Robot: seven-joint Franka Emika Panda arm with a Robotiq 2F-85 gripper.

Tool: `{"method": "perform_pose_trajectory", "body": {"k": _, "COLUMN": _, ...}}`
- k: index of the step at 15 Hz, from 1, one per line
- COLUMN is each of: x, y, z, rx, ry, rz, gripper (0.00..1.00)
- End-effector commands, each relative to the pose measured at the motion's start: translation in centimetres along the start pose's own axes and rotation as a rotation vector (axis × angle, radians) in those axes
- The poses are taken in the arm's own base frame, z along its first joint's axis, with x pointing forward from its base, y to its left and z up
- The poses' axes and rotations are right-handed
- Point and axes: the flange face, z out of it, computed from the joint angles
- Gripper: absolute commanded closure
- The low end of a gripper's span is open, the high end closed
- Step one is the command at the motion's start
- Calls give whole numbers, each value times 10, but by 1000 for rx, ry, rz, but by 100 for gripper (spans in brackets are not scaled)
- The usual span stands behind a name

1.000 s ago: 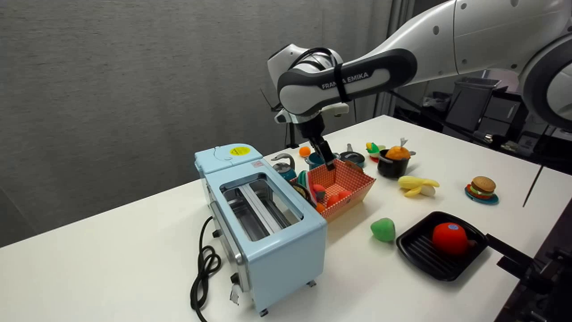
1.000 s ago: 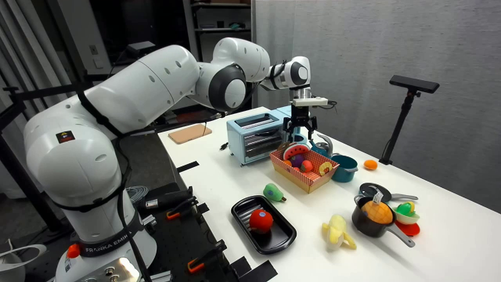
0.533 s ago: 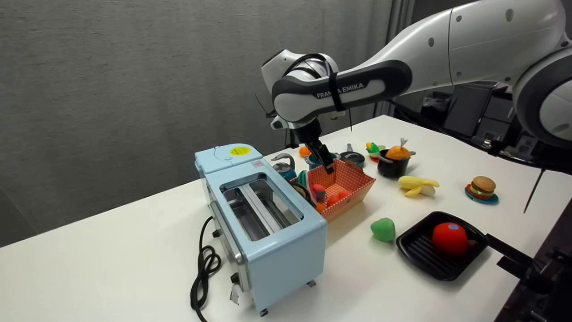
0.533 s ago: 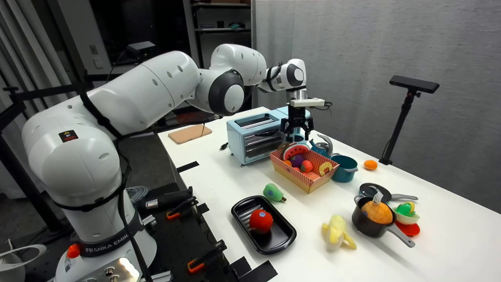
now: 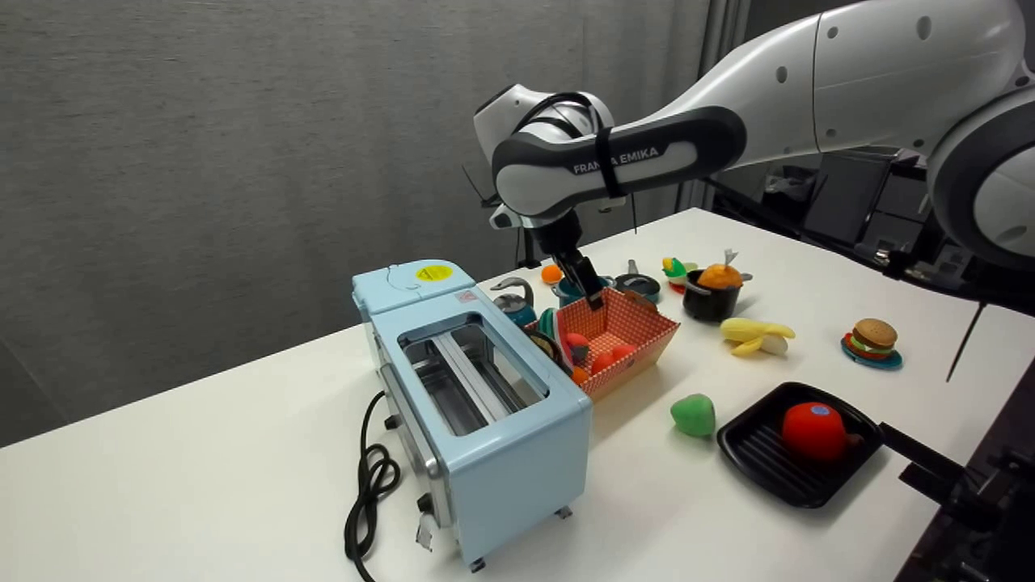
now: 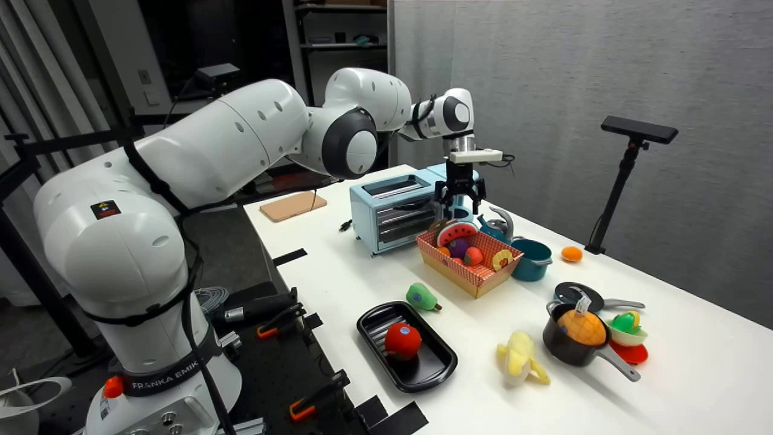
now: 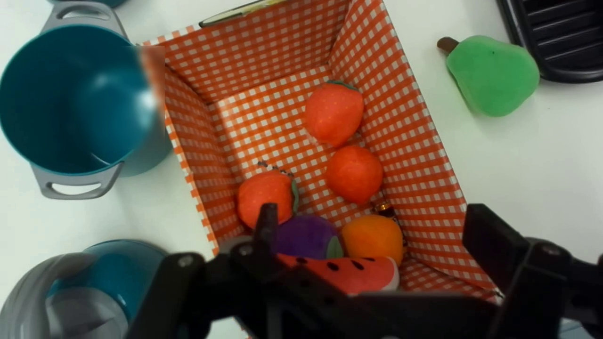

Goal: Get the toy squishy watermelon and put it in the green pot

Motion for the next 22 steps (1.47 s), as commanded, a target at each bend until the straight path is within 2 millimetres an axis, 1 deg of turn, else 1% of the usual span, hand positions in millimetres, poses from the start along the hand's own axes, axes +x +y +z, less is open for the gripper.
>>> {"method": "perform_pose_trajectory", "body": {"k": 1, "x": -2, "y": 2, "z": 7, "rx": 10, "ry": -5, "rz": -9, "gripper": 0}}
{"method": "perform_pose_trajectory", "body": {"k": 11, "x": 15, "y": -12, "z": 82, "rx": 139, "ry": -100, "rz": -79, "gripper": 0}}
{"method": "perform_pose_trajectory", "body": {"k": 14, "x": 16, "y": -16, "z": 89, "rx": 163, "ry": -120, "rz": -90, "gripper": 0}}
{"method": "perform_pose_trajectory", "body": {"k": 20, "x": 12, "y": -19, "z": 88, "rx": 190, "ry": -138, "rz": -107, "gripper": 0}}
{"method": "perform_pose_trajectory", "body": {"k": 22, "x": 11, "y": -20, "z": 91, "rx": 210, "ry": -142, "rz": -118, "gripper": 0}}
